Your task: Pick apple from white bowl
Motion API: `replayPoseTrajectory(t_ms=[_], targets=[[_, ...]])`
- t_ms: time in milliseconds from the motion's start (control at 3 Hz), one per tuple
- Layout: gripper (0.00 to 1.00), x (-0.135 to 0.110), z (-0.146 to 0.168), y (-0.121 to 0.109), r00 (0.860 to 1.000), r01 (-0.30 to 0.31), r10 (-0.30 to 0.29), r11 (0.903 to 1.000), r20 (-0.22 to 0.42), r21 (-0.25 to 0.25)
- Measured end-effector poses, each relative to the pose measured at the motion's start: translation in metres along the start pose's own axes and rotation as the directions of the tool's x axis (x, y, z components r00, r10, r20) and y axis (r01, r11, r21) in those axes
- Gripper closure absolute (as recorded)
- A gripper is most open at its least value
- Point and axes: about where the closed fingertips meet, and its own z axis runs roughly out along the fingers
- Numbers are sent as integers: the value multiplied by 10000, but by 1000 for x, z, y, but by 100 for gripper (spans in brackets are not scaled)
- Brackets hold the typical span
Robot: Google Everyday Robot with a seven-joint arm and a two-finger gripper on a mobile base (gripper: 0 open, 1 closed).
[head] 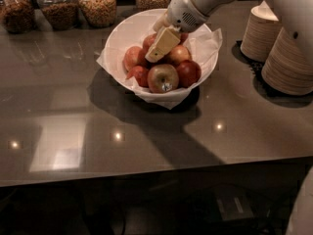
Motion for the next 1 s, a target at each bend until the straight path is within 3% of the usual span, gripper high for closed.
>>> replayPoseTrajectory(t_ms=[667, 1000], targets=[[34, 9, 7, 8, 9999, -158, 157, 9995, -37, -291], [53, 14, 8, 1, 9999, -161, 160, 9998, -45, -144]])
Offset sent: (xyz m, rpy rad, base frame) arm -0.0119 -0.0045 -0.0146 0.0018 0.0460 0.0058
